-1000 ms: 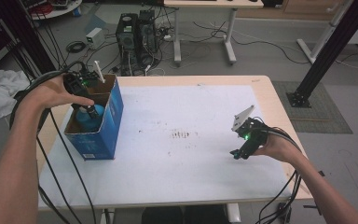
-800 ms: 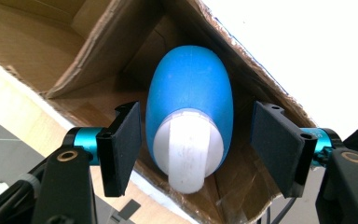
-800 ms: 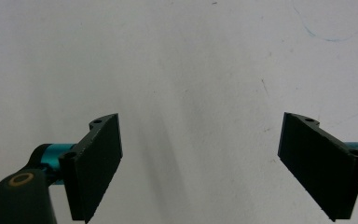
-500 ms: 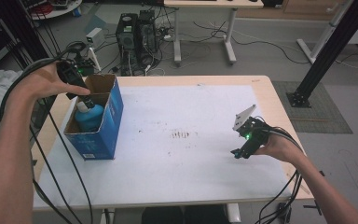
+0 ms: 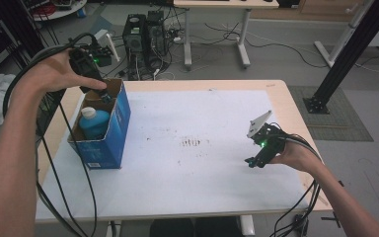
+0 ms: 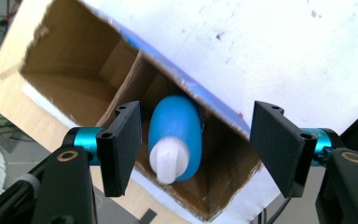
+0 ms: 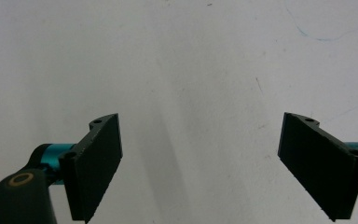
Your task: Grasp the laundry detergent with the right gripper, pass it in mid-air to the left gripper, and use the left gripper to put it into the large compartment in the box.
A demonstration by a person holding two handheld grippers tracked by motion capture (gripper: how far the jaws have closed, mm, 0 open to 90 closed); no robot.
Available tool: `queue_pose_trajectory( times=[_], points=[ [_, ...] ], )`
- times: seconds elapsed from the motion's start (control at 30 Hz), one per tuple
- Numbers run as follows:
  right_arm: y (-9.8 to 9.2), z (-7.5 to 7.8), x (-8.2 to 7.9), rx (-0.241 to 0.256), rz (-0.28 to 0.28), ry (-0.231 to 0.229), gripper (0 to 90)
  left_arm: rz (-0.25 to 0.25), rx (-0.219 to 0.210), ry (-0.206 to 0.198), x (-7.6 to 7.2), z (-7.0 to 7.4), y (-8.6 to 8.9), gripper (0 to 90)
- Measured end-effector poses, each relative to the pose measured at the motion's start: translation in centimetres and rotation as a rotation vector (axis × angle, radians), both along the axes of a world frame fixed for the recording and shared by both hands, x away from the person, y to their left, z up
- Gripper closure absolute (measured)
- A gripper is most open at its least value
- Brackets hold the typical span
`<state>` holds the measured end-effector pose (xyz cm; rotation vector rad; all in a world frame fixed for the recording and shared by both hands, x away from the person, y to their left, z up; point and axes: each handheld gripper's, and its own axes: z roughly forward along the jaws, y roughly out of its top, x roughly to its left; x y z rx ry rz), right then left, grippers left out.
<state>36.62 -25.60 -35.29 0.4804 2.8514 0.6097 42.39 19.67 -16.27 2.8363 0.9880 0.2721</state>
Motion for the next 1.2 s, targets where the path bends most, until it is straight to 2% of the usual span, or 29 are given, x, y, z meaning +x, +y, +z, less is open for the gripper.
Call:
queue_pose_trajectory(
  times=[0.03,0.07,0.17,0.23,0.27,0.37,0.4,0.43,0.47,0.57,0.6,0.67,0.77,0.8,0.83,0.87,0.9,0.93,0.97,1.0,1.2],
  points=[
    [0.0,0.0,0.0,0.0,0.0,0.0,12.8,0.0,0.0,0.0,0.0,0.0,0.0,34.2],
    [-0.1,0.1,0.0,0.001,0.0,-0.006,12.8,-0.021,-0.004,0.0,-0.1,0.3,-1.2,34.2],
    [-0.1,0.1,0.0,0.001,-0.001,-0.006,12.8,-0.044,-0.007,-0.006,-0.1,0.4,-2.6,34.2],
    [-0.1,0.1,0.0,0.001,-0.002,-0.006,12.9,-0.044,-0.007,-0.006,-0.1,0.4,-2.6,34.2],
    [-0.1,0.2,0.0,0.001,0.003,-0.008,12.9,-0.075,-0.016,-0.009,-0.2,0.2,-4.2,34.2],
    [-0.1,0.2,0.0,-0.001,0.004,-0.008,12.8,-0.105,-0.016,-0.007,-0.2,-0.3,-5.7,34.2],
    [-0.1,0.2,0.0,-0.001,0.004,-0.008,12.8,-0.105,-0.016,-0.007,-0.2,-0.3,-5.7,34.2],
    [-0.1,0.3,-0.1,-0.005,0.005,-0.009,12.8,-0.123,-0.01,-0.005,-0.4,-0.7,-7.1,34.2],
    [-0.1,0.3,-0.1,-0.003,0.005,-0.009,12.8,-0.134,-0.01,-0.003,-0.5,-0.9,-7.7,34.2],
    [-0.1,0.3,-0.1,-0.003,0.003,-0.009,12.8,-0.134,-0.01,-0.003,-0.5,-0.9,-7.7,34.2],
    [-0.1,0.4,-0.1,-0.003,0.001,-0.01,12.8,-0.181,-0.023,0.009,-0.8,-2.1,-10.1,34.2],
    [-0.1,0.4,-0.2,-0.002,0.0,-0.01,12.8,-0.199,-0.026,0.02,-0.9,-2.9,-11.2,34.2],
    [0.0,0.4,-0.2,-0.001,-0.002,-0.011,12.8,-0.199,-0.026,0.02,-0.9,-2.9,-11.2,34.2],
    [0.0,0.4,-0.2,-0.001,-0.002,-0.011,12.8,-0.22,-0.032,0.047,-1.0,-4.5,-12.8,34.2],
    [-0.1,0.6,-0.4,-0.003,-0.006,-0.012,12.9,-0.222,-0.029,0.055,-0.9,-4.9,-13.1,31.1],
    [-0.1,0.6,-0.4,-0.001,-0.007,-0.014,12.8,-0.216,-0.028,0.055,-0.9,-5.4,-13.4,17.7],
    [-0.1,0.6,-0.4,-0.001,-0.007,-0.014,12.8,-0.216,-0.028,0.055,-0.9,-5.4,-13.4,15.7],
    [-0.1,0.7,-0.4,-0.001,-0.007,-0.015,12.9,-0.218,-0.037,0.061,-0.8,-6.1,-13.9,15.6],
    [-0.1,0.7,-0.4,-0.001,-0.007,-0.015,12.9,-0.218,-0.037,0.061,-0.8,-6.1,-13.9,15.6],
    [-0.1,0.7,-0.5,-0.002,-0.01,-0.015,12.8,-0.226,-0.042,0.071,-0.8,-6.7,-14.3,15.6],
    [-0.3,1.0,-0.6,0.0,-0.013,-0.019,12.8,-0.237,-0.049,0.089,-0.9,-8.4,-15.3,15.6]
  ],
)
